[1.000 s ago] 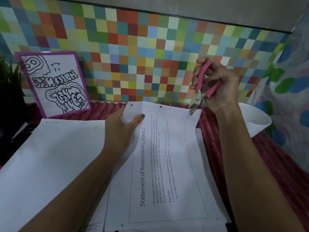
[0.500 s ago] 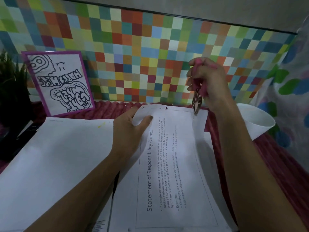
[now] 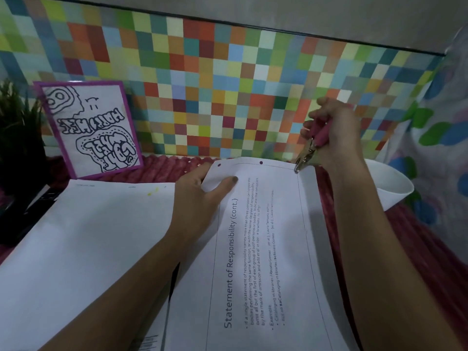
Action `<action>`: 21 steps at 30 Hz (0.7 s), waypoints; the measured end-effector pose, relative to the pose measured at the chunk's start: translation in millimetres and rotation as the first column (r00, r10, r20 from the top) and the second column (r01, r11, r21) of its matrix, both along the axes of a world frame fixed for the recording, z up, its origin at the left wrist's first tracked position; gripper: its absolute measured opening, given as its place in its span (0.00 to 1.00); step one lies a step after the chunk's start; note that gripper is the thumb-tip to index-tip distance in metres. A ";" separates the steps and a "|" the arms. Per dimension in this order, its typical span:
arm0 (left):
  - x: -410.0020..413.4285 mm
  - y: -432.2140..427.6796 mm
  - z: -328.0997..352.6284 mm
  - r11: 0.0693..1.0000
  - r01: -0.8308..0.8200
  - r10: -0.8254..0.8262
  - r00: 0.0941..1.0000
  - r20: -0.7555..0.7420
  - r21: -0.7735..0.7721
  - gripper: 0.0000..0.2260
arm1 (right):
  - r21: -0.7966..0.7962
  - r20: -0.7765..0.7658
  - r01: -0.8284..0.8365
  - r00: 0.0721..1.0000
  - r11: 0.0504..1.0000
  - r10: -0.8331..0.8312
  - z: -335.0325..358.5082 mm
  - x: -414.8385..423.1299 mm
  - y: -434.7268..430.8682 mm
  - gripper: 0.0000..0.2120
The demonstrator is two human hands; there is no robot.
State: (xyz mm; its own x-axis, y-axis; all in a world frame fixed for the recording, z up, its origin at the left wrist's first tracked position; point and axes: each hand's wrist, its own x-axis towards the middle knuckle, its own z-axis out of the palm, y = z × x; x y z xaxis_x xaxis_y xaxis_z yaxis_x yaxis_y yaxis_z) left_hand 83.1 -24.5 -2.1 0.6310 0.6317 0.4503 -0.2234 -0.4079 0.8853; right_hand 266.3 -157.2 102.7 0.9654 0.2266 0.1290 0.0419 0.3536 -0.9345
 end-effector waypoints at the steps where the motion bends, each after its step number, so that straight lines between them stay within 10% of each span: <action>1: -0.4 -1.1 0.5 1.000 0.010 -0.010 1.000 0.003 -0.003 0.09 | -0.046 0.047 -0.027 0.998 0.999 0.030 -0.6 -1.4 0.9 0.13; 8: -2.2 4.0 -0.6 0.998 0.053 -0.053 0.999 -0.006 -0.020 0.12 | -0.177 0.183 -0.144 0.967 0.974 0.177 3.7 -1.7 -11.5 0.17; 16: -0.8 5.0 -0.5 0.997 0.050 -0.049 0.999 0.015 -0.064 0.10 | 0.224 -0.098 -0.185 0.973 0.957 0.211 1.2 8.2 -26.9 0.16; 21: -0.4 -1.8 0.3 0.997 0.048 -0.044 0.998 0.052 -0.064 0.08 | 0.045 0.080 -0.237 0.969 0.970 0.233 8.1 -4.7 -16.3 0.17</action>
State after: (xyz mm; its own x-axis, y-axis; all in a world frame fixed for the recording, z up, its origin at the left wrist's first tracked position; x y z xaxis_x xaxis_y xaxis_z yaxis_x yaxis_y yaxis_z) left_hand 82.8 -26.3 -1.8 0.6374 0.6318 0.4410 -0.2858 -0.3377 0.8968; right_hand 261.6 -173.5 110.7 0.8731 0.4371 0.2159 0.0192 0.4117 -0.9111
